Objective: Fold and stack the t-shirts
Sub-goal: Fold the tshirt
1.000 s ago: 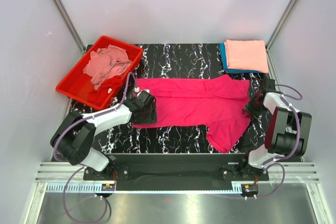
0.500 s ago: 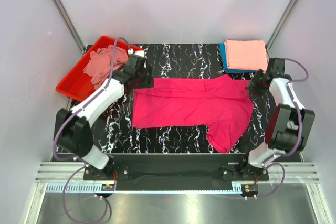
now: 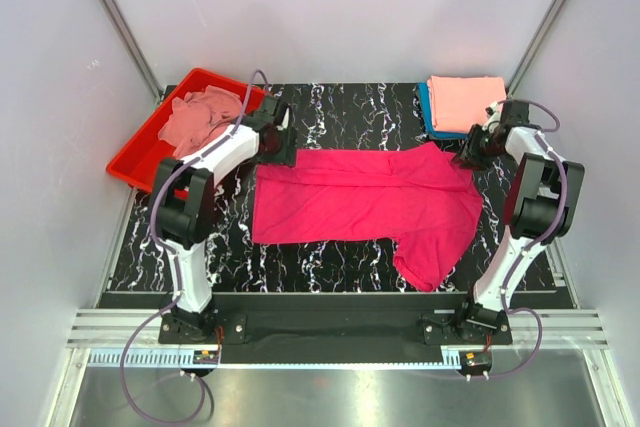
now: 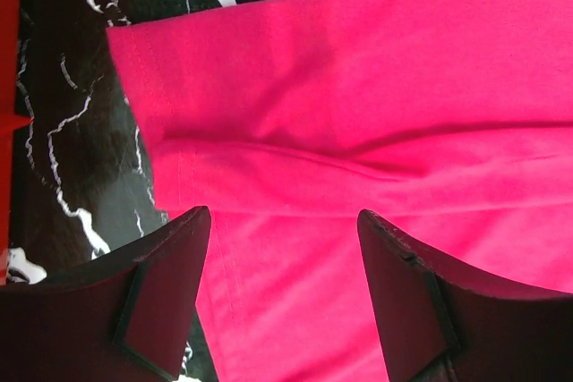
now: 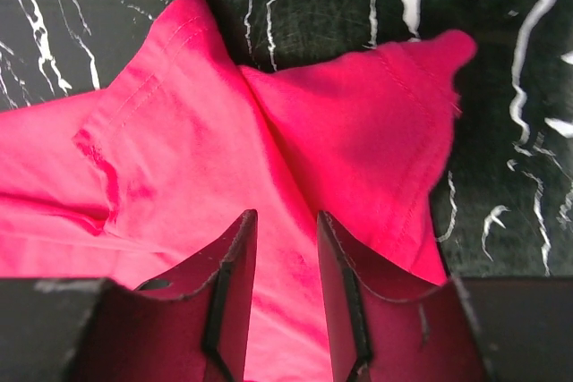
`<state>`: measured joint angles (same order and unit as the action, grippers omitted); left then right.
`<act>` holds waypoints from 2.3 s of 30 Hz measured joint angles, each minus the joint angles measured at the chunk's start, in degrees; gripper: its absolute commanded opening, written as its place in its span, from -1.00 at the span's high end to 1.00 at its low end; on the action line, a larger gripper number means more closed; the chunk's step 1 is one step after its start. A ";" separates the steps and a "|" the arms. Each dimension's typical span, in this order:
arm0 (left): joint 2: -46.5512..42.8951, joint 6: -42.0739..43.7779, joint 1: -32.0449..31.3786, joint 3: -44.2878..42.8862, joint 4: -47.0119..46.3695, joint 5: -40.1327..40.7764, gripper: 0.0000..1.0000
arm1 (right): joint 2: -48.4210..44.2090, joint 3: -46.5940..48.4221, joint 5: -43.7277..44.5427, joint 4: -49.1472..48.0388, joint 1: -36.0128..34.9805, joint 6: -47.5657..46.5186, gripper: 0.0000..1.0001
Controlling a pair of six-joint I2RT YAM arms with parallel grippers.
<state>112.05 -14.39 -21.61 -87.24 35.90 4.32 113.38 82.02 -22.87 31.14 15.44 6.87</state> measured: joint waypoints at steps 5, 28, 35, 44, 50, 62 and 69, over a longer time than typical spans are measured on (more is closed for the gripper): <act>3.43 1.07 0.09 -0.28 -0.02 -0.09 -0.42 | 1.84 0.33 -2.38 0.00 0.00 -1.70 0.18; 4.79 0.55 0.09 0.66 -0.94 2.40 -0.42 | 1.42 -1.14 -4.20 -2.67 -0.02 -1.73 1.00; 5.38 -0.63 0.09 1.18 -0.74 4.13 -0.43 | -4.72 -6.64 -2.62 -6.78 -0.02 0.55 1.00; 6.12 -0.87 0.09 1.25 -0.66 6.05 -0.43 | -5.60 -9.20 0.46 -9.94 -0.02 3.21 1.00; 6.14 -0.94 0.09 1.25 -0.66 6.60 -0.43 | -5.73 -11.87 2.47 -13.11 -0.02 5.66 1.00; 3.76 -0.68 -0.22 1.25 1.38 7.98 -0.44 | -8.22 -14.67 2.58 -14.78 -0.02 8.44 0.94; -5.51 -0.37 -2.56 1.25 4.07 11.32 -0.46 | -7.65 -4.57 13.31 -1.27 -0.04 14.05 0.32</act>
<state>106.54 -14.76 -24.16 -86.00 39.97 15.64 105.73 77.45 -9.56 29.87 15.40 20.93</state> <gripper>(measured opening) 0.726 0.280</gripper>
